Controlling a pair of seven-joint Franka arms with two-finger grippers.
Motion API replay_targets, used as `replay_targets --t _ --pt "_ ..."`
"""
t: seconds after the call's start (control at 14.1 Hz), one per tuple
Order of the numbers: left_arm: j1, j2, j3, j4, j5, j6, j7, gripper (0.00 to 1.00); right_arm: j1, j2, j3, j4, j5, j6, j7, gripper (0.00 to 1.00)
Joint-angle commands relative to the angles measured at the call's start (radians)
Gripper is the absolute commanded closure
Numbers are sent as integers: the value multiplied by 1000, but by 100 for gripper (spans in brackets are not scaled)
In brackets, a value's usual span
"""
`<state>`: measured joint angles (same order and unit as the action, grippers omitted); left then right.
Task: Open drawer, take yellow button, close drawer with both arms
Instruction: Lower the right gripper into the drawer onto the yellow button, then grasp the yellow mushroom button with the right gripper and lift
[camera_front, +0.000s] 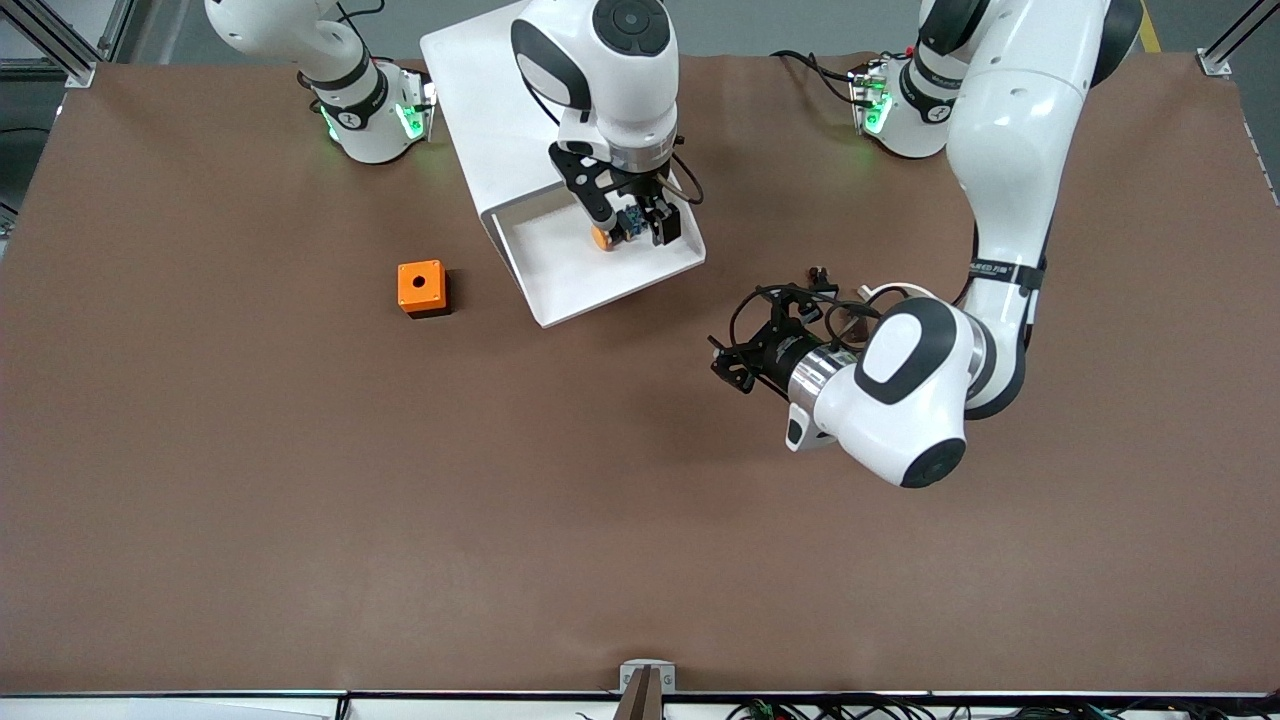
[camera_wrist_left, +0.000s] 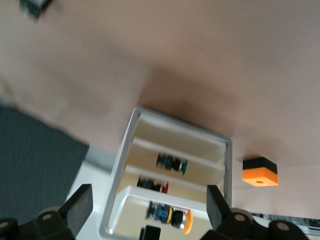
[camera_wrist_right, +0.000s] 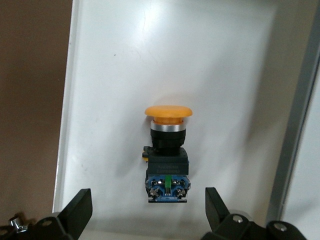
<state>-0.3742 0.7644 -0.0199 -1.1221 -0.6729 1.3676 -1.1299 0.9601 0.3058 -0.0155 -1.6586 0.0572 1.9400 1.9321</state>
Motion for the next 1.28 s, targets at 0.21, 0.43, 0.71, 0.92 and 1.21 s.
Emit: replay_targets --t 0.21,0.43,0.71,0.92,1.21 --pt "-60 -96 9 -21 223 221 156 0 8 1 -11 -3 -37 -39 2 0" --pt "-69 -97 12 -21 297 313 160 0 8 6 -11 -9 -56 -39 -8 0" --pt "-57 -97 21 -22 338 346 225 0 9 35 -11 -7 -57 -36 -16 1" --pt "-63 -83 21 -28 346 412 229 0 14 36 -11 -7 -57 -35 -47 24" --pt "-63 -80 17 -33 380 423 229 0 15 35 -9 0 -39 -39 -71 98"
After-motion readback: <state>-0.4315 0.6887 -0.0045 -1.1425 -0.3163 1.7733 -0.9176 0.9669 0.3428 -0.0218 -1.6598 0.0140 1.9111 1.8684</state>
